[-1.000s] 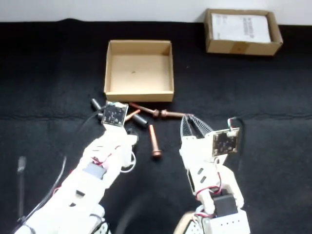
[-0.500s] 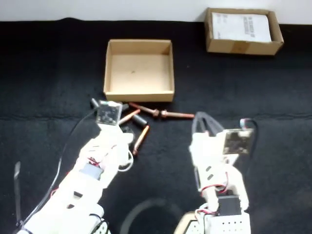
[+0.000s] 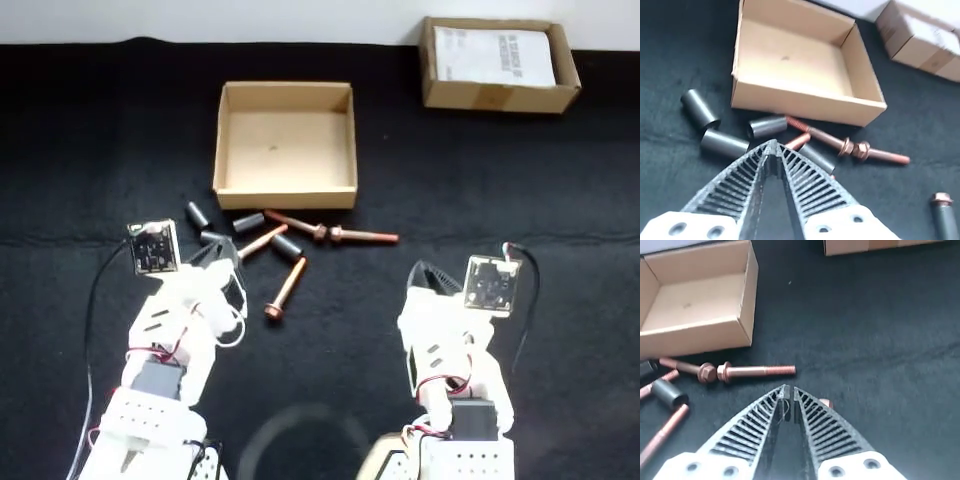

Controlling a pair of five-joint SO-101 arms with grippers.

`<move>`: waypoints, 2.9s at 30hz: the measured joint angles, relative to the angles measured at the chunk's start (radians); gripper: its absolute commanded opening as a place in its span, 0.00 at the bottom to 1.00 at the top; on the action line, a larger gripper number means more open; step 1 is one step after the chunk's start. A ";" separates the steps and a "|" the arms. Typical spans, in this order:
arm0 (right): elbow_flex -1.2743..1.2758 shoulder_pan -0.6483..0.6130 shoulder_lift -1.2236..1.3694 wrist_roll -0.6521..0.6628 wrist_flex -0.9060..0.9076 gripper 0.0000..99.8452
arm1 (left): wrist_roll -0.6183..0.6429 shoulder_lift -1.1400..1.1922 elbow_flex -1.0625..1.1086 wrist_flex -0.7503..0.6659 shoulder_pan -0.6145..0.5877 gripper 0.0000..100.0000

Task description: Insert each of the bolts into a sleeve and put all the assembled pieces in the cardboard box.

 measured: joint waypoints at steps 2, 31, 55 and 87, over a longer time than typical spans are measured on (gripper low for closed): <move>0.000 -0.008 0.012 0.002 0.021 0.01 | 0.000 -0.040 0.002 0.058 0.000 0.01; -0.853 -0.064 1.132 0.057 0.371 0.13 | 0.005 -0.074 0.002 0.175 -0.028 0.01; -0.945 -0.064 1.427 0.031 0.448 0.13 | 0.005 -0.074 0.002 0.175 -0.028 0.01; -1.076 -0.064 1.801 0.031 0.356 0.13 | 0.005 -0.074 0.002 0.193 -0.028 0.01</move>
